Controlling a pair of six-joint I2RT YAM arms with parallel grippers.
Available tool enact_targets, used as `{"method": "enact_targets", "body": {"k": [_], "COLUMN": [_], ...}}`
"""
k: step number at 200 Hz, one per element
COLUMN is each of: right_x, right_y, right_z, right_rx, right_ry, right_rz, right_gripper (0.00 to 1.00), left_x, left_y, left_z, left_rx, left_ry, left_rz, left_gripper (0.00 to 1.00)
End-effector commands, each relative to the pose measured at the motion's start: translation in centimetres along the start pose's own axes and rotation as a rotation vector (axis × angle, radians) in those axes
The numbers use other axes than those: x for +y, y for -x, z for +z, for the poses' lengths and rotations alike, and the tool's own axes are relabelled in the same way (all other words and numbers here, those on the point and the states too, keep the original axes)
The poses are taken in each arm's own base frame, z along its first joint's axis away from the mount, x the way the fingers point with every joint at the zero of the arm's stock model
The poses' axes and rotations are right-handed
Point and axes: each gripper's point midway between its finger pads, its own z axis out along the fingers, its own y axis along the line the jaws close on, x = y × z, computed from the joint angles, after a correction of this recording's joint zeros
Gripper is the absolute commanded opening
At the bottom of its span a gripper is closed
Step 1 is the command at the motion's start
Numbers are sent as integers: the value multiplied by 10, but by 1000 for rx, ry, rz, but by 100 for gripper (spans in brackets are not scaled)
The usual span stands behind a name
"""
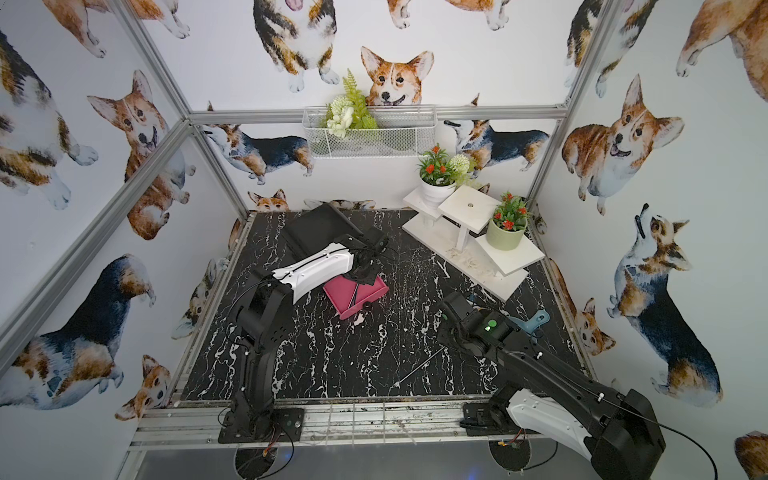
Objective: Please place the pencils in the drawer according to their color
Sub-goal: Place the pencil in the drawer.
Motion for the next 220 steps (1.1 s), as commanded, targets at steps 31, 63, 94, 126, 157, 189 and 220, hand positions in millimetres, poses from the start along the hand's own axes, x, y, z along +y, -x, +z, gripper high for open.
{"method": "enact_targets", "body": {"k": [31, 63, 94, 126, 157, 189, 220], "right_x": [3, 3, 4, 3, 2, -6, -29], "right_y": [5, 5, 5, 5, 5, 4, 13], "right_z": [-2, -3, -2, -2, -2, -1, -11], "right_rx": [-18, -19, -18, -17, -18, -18, -68], "right_ry": [4, 8, 6, 4, -1, -37, -141], "right_rz": [-3, -5, -7, -7, -9, -8, -20], "right_gripper": [37, 37, 37, 37, 37, 36, 39], "left_x": [2, 6, 10, 14, 15, -1, -46], "left_y": [-13, -13, -6, 1, 7, 14, 9], "left_z": [4, 7, 1, -9, -22, -43, -71], "left_rx": [71, 80, 58, 39, 12, -17, -89], "left_ry": [18, 44, 54, 59, 37, -67, -319], "left_rz": [-9, -21, -46, -63, -92, -102, -60], "left_gripper": [0, 0, 25, 31, 31, 29, 30]}}
